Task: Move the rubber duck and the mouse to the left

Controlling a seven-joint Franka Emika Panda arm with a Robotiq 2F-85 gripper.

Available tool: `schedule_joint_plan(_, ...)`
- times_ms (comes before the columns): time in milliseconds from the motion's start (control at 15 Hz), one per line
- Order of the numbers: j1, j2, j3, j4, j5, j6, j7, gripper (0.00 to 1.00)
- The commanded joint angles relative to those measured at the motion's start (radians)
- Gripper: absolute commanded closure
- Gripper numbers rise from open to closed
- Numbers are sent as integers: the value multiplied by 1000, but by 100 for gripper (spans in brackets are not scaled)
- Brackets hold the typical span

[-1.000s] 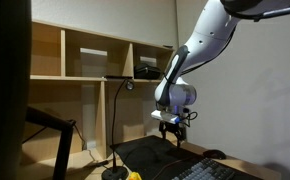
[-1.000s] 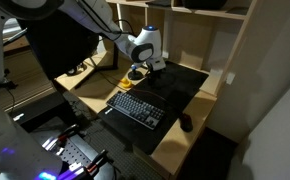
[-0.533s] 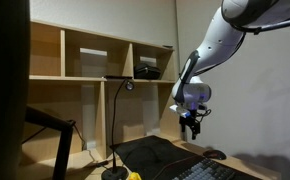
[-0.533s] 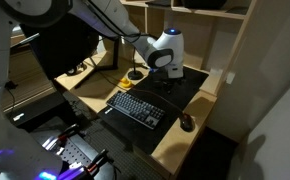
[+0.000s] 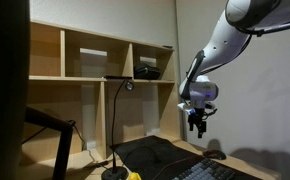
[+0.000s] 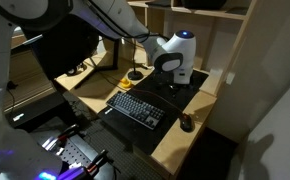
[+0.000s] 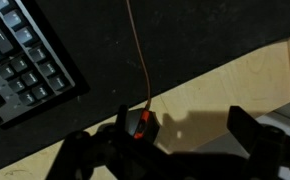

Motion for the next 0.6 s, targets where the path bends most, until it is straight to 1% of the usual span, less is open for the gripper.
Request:
schedule_joint_plan(0, -1, 60, -50, 21, -44, -2, 121, 0)
schedule_joint_plan(267, -42, 68, -71, 3, -48, -19, 161, 0)
schedule_joint_plan(400, -51, 97, -97, 14, -59, -17, 199, 0)
schedule_joint_plan(467, -51, 78, -72, 4, -54, -1, 169, 0)
schedule_joint_plan(533, -57, 85, -81, 4, -58, -1, 180, 0)
